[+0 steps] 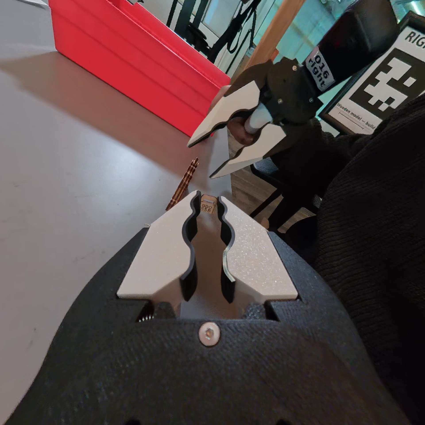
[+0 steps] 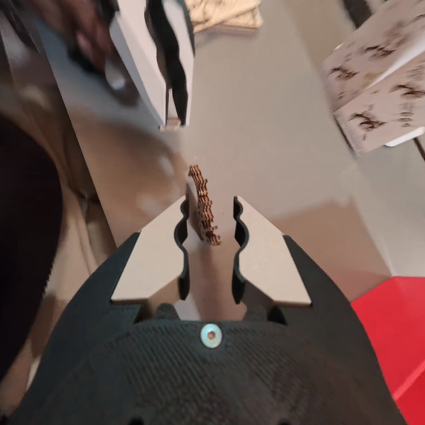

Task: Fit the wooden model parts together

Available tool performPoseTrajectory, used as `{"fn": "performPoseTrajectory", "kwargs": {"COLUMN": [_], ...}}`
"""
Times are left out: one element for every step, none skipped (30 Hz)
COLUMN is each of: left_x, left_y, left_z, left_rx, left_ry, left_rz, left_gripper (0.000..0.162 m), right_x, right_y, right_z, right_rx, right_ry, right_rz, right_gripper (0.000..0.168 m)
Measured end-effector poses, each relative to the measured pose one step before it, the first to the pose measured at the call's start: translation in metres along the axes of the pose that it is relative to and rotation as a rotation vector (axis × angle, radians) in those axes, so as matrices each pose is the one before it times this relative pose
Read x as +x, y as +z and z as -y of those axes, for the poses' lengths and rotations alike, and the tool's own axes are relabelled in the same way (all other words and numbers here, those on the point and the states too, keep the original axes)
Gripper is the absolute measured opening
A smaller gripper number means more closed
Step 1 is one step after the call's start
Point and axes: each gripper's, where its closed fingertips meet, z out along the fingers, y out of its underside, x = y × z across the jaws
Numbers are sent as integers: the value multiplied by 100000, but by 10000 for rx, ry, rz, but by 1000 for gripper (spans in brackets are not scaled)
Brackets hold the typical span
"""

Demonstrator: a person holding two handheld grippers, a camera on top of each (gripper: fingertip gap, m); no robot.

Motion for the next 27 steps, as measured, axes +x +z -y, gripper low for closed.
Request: {"fn": "performPoseTrajectory", "kwargs": {"left_x": [21,-47,-41,-7,4,35,52,63,84,91,71,72,70,28,25,2,-6,-36,-37,-27,-45,-34,-31,-14,-8,-26,-19], "left_y": [-108,-82,-49,7,37,47,37,16,-1,-17,-34,-32,-35,-46,-56,-69,-88,-100,-112,-93,-78,-68,-20,-8,24,30,33], "left_z": [46,27,22,22,13,12,3,-17,-45,-71,-69,-44,-31,5,27,38,65,79,70,62,51,51,21,2,-4,-21,-22], "left_rx": [47,24,22,24,10,2,4,2,-8,-18,-14,-8,1,16,30,40,57,70,66,53,44,33,15,2,-7,-15,-11], "left_ry": [-3,1,-31,-66,-74,-69,-49,-40,-18,0,11,7,-1,-16,-42,-64,-74,-76,-70,-59,-39,-20,-3,6,6,8,11], "left_rz": [-1,17,-16,-60,-78,-82,-67,-53,-42,-18,-10,-25,-37,-43,-59,-58,-52,-40,-26,-18,0,7,8,7,13,20,20], "left_gripper": [11,11,11,12,12,12,12,12,12,12,12,12,12,12,12,12,12,12,12,12,12,11,11,11,12,12,12], "right_x": [208,237,220,-23,-23,-215,-221,108,118,209,66,-64,-147,-133,-92,-81,-102,-76,-42,-35,35,72,17,-7,58,23,-26], "right_y": [62,-68,-80,-151,-2,44,146,283,256,265,241,254,320,311,299,288,242,190,166,185,112,51,46,21,55,67,46], "right_z": [-230,-231,-122,-33,50,18,-72,-149,-322,-296,-203,-56,-49,-57,-113,-149,-100,-52,-14,-23,-37,-49,-57,-51,-34,16,21], "right_rx": [-270,-274,-256,-196,-161,-157,-184,-245,-278,-253,-167,-86,-57,-86,-124,-143,-102,-59,-26,-29,-30,-20,-18,2,31,52,56], "right_ry": [-275,-242,-152,-5,113,150,104,12,-66,-110,-69,-2,27,19,-18,-42,-33,-20,-8,-10,-29,-47,-50,-34,-14,-15,-24], "right_rz": [136,160,288,417,512,525,451,287,117,36,65,106,144,103,43,35,23,19,7,24,-19,-52,-32,9,-19,-1,25], "right_gripper": [36,34,32,31,32,33,33,33,33,33,33,32,32,32,32,32,32,31,30,28,26,23,21,18,15,11,8]}}
